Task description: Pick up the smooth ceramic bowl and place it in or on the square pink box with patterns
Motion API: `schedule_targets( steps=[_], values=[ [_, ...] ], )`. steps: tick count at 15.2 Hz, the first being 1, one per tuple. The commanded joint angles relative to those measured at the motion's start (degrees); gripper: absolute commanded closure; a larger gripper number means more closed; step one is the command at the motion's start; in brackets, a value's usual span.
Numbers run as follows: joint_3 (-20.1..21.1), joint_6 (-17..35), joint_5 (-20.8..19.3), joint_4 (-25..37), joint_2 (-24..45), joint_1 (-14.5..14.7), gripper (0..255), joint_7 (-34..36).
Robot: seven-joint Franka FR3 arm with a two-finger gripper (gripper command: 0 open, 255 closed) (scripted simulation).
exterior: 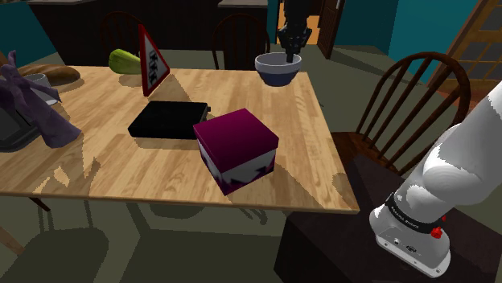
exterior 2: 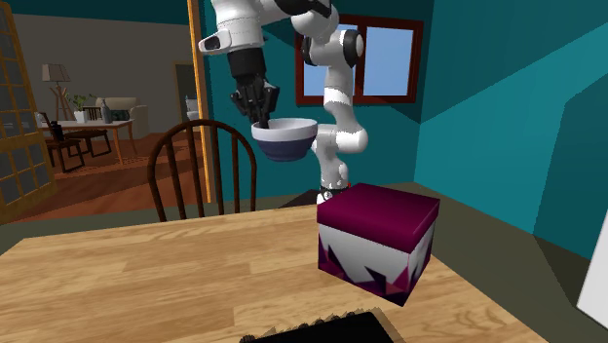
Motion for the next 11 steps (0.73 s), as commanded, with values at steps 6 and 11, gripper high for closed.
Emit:
schedule_targets(
  steps=[6, 11],
  values=[
    [5.30, -0.20, 1.68, -0.77, -2.19, 4.45, 255, 9.84],
    [9.16, -0.17, 2.76, 0.72, -1.67, 7.51, 255, 16.79]
  ],
)
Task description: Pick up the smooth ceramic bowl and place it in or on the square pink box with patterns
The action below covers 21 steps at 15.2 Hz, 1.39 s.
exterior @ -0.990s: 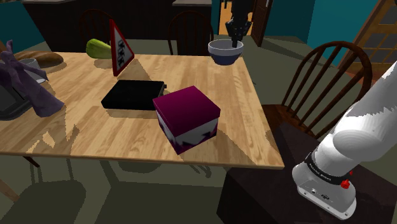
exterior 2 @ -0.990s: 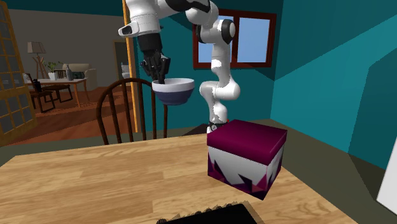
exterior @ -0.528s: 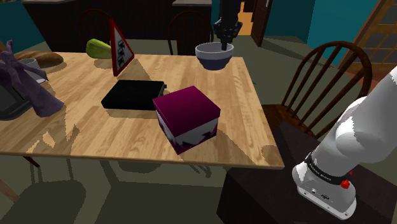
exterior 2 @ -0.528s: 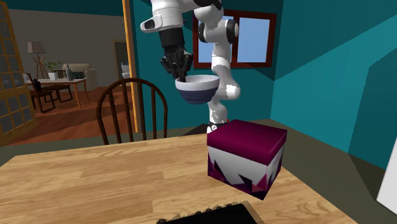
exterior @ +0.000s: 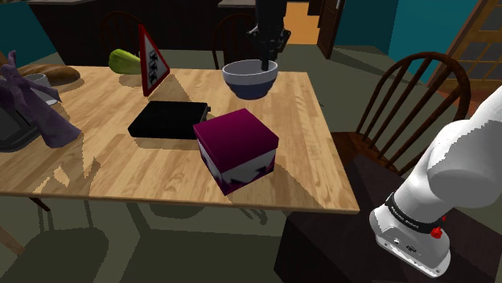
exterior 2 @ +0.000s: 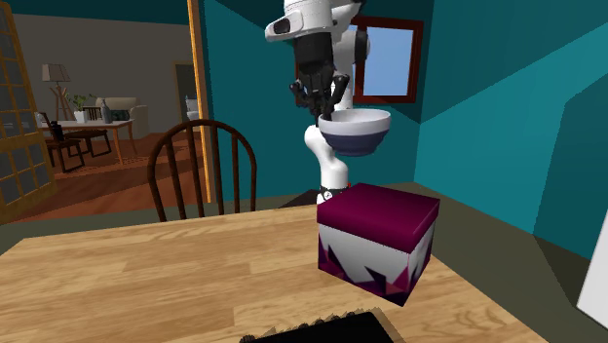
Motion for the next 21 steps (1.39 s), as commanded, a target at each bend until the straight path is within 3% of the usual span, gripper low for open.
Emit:
schedule_targets(
  steps=[1, 5, 21],
  values=[
    [1.50, 0.16, 0.37, 0.82, 0.53, 1.20, 255, 2.81],
    [3.96, 0.12, 0.76, 2.89, 1.86, 3.21, 255, 7.34],
    [4.18, 12.46, 1.13, -10.71, 0.72, 3.36, 255, 5.53]
  ],
)
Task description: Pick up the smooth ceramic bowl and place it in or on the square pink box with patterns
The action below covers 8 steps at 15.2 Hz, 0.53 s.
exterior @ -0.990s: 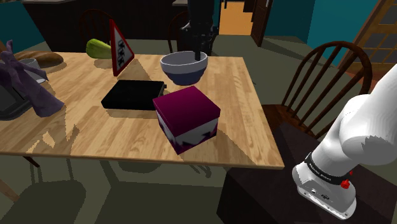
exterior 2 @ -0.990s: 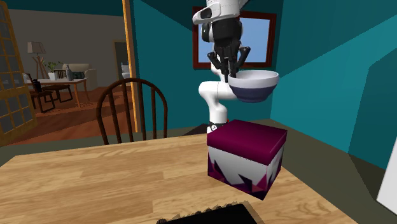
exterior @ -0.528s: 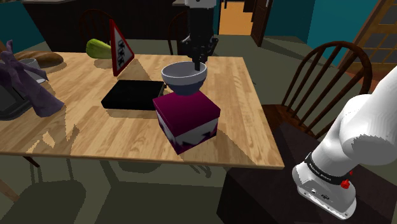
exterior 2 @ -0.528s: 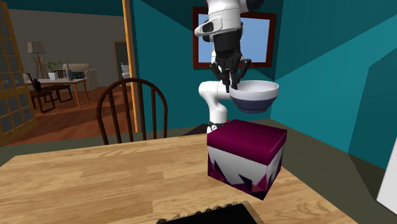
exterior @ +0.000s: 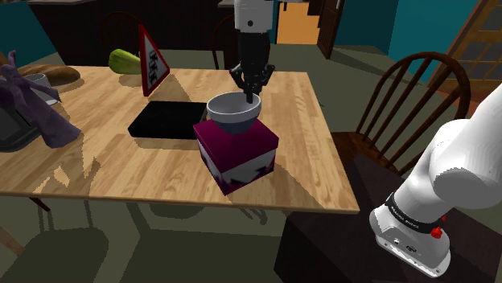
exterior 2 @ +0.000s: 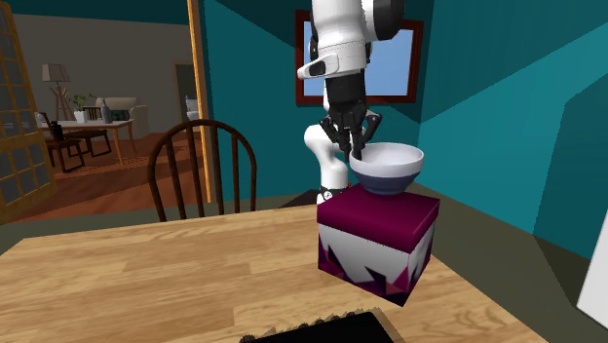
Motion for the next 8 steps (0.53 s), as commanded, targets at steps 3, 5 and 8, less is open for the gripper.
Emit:
schedule_targets(
  steps=[3, 5, 8],
  values=[
    [0.12, 2.94, 0.09, -2.77, 0.12, 0.09, 255, -0.31],
    [0.12, 2.94, 0.09, -2.76, 0.13, 0.09, 255, -0.31],
    [0.12, 2.94, 0.09, -2.76, 0.13, 0.09, 255, -0.31]
  ],
)
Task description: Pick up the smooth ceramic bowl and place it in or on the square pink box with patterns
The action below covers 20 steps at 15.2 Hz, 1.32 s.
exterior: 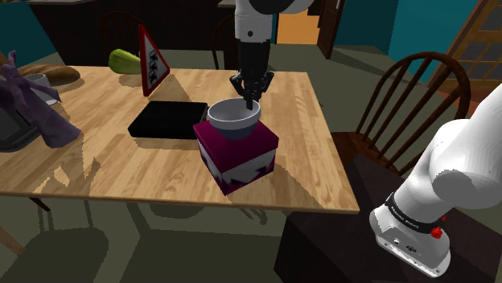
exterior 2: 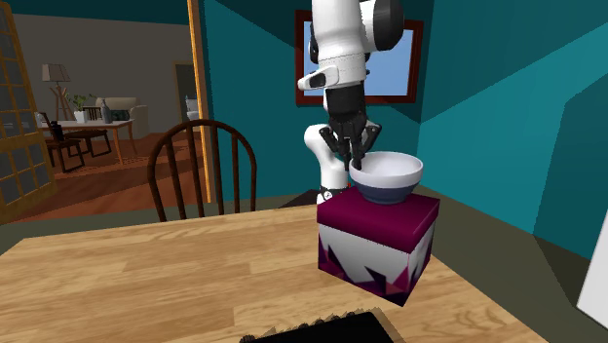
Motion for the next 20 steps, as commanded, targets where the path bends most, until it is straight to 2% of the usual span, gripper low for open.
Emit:
schedule_targets(
  steps=[1, 2, 3, 8, 12, 20],
  values=[
    [0.00, 0.02, 0.01, 0.00, -0.01, 0.00, 255, 0.00],
    [0.00, 0.02, 0.01, 0.00, -0.01, 0.00, 255, 0.00],
    [0.00, 0.02, 0.00, 0.00, -0.01, 0.00, 0, 0.00],
    [0.00, 0.02, 0.00, 0.01, 0.00, 0.00, 0, 0.00],
    [-0.57, -7.29, -0.41, 7.85, 0.60, -0.47, 0, 0.28],
    [-0.57, -7.29, -0.41, 7.85, 0.60, -0.47, 0, 0.28]
  ],
)
